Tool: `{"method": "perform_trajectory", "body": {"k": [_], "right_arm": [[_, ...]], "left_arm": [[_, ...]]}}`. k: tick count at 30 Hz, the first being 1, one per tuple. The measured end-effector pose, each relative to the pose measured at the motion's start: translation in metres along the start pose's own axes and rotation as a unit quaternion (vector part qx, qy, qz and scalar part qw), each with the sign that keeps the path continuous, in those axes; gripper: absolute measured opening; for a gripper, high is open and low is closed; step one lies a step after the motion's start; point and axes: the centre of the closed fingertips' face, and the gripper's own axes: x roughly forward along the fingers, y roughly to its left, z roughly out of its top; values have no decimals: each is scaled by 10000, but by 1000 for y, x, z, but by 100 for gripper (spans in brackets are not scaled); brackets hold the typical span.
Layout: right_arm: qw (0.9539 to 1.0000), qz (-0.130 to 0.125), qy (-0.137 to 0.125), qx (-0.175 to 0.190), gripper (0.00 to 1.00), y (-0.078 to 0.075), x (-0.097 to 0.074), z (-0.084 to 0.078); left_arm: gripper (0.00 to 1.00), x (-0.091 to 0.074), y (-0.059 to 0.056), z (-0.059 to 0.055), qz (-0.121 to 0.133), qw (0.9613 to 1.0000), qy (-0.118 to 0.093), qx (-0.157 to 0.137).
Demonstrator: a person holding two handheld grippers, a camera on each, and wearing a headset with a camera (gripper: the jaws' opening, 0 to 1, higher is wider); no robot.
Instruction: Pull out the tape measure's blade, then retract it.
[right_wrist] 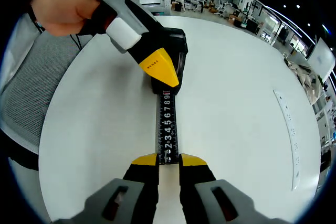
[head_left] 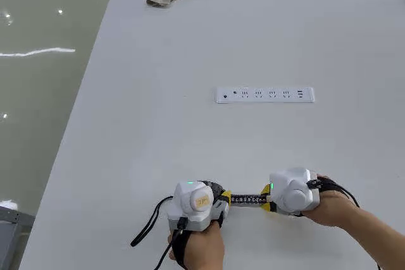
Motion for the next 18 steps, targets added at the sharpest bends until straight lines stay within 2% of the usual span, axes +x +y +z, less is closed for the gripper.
{"method": "perform_trajectory", "body": {"k": [18], "right_arm": [[10000,22,-76,-2,14,0,8,15]], "left_arm": [[64,0,0,0,-14,10000,27,-13]]}}
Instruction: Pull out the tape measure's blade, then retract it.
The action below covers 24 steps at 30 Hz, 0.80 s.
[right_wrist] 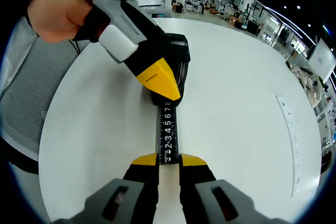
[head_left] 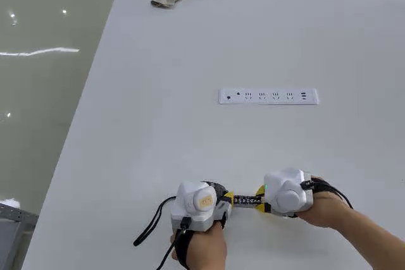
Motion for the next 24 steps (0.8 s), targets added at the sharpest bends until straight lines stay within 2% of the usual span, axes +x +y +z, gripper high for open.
{"method": "perform_trajectory", "body": {"k": [24], "right_arm": [[10000,14,-88,29,14,0,13,21]], "left_arm": [[64,1,0,0,-7,10000,33,9]]}}
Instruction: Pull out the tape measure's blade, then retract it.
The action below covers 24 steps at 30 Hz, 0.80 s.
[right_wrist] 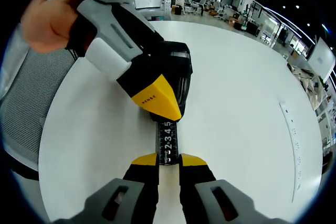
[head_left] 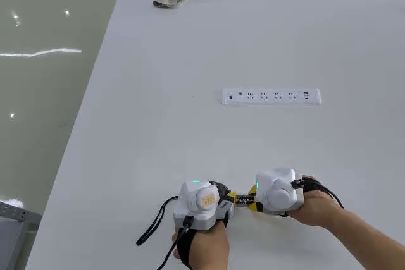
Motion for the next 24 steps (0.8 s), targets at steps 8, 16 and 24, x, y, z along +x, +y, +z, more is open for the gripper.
{"method": "perform_trajectory", "body": {"k": [8,16,24], "right_arm": [[10000,31,-56,3,14,0,3,5],[9996,73,-172,193,13,0,7,9],[9995,103,-211,192,13,0,9,15]], "left_arm": [[64,0,0,0,5,10000,13,6],[63,0,0,0,10,10000,-12,34],[63,0,0,0,13,10000,-10,33]]}}
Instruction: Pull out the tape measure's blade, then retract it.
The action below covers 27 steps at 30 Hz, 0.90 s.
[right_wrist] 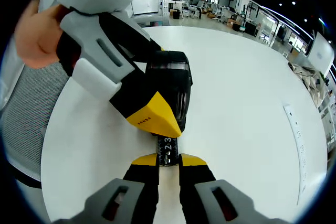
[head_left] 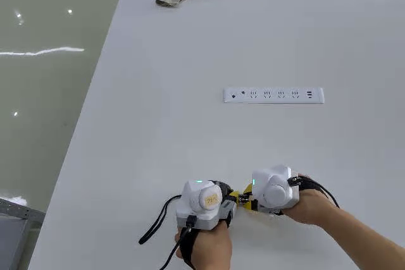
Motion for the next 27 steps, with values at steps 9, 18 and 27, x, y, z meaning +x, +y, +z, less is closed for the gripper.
{"method": "perform_trajectory", "body": {"k": [9,18,27], "right_arm": [[10000,33,-37,5,13,0,3,4],[10000,61,-39,10,13,1,5,7],[10000,89,-18,-37,13,0,8,9]], "left_arm": [[63,0,0,0,-2,10000,20,2],[63,0,0,0,-3,10000,26,-3],[63,1,0,0,5,10000,37,-8]]}}
